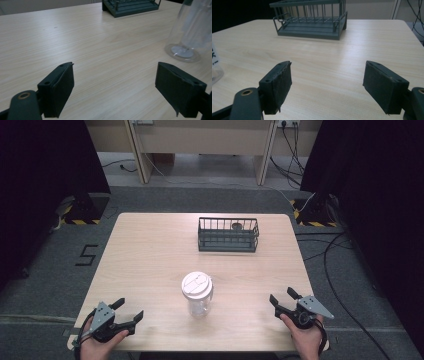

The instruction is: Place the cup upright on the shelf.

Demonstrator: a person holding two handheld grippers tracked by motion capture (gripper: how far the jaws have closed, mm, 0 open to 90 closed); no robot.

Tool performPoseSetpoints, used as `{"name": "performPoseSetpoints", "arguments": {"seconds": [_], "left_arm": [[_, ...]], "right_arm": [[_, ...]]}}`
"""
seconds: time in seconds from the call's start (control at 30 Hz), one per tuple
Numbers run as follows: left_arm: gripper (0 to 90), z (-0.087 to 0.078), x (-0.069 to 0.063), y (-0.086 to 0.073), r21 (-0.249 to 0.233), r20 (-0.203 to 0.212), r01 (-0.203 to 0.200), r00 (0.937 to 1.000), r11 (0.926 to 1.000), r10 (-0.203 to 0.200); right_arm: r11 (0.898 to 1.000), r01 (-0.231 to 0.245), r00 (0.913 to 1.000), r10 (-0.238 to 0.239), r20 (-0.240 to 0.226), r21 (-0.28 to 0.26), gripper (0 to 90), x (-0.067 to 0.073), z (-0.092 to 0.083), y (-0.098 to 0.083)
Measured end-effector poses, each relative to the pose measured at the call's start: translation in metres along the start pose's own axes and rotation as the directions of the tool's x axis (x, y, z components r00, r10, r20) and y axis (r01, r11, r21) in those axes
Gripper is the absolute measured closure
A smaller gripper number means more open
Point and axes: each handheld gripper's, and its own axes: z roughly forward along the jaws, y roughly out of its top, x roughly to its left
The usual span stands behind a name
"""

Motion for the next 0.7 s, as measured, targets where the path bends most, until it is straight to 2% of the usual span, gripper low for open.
{"name": "performPoseSetpoints", "arguments": {"seconds": [0.1, 0.17, 0.23, 0.3, 0.37, 0.47, 0.63, 0.7], "left_arm": [[15.0, 0.002, -0.009, 0.004, -0.018, 0.025, -0.021, 0.9995, 0.9996, 0.021], [15.0, 0.005, -0.018, 0.006, -0.032, 0.061, -0.02, 0.9979, 0.9993, 0.022], [15.0, 0.008, -0.025, 0.007, -0.04, 0.089, -0.03, 0.9954, 0.9987, 0.034], [15.0, 0.013, -0.033, 0.01, -0.057, 0.133, -0.049, 0.9895, 0.9972, 0.056], [15.1, 0.016, -0.039, 0.013, -0.068, 0.153, -0.059, 0.9857, 0.9959, 0.069], [15.1, 0.023, -0.046, 0.014, -0.062, 0.172, -0.058, 0.9827, 0.9964, 0.068], [15.2, 0.033, -0.061, 0.014, -0.061, 0.215, -0.058, 0.9741, 0.9964, 0.07], [15.2, 0.038, -0.065, 0.015, -0.065, 0.221, -0.052, 0.973, 0.9965, 0.065]], "right_arm": [[1.0, -0.014, 0.9999, 0.014, 0.0, -0.008, 22.4, -0.001, -0.001, 0.0], [1.0, -0.011, 0.9999, 0.011, -0.001, -0.009, 21.2, -0.001, -0.001, 0.0], [1.0, 0.006, 1.0, -0.006, -0.005, -0.005, 20.2, 0.0, 0.0, 0.0], [1.0, 0.008, 0.9999, -0.008, -0.008, 0.0, 20.1, 0.001, 0.0, 0.0], [1.0, 0.007, 1.0, -0.007, -0.006, 0.008, 19.6, 0.001, 0.001, 0.0], [1.0, 0.013, 0.9999, -0.013, -0.006, 0.005, 19.3, 0.001, 0.0, 0.0], [1.0, 0.011, 0.9999, -0.011, -0.007, 0.003, 19.6, 0.001, 0.0, 0.0], [1.0, 0.012, 0.9999, -0.012, -0.008, 0.006, 19.5, 0.001, 0.001, 0.0]]}}
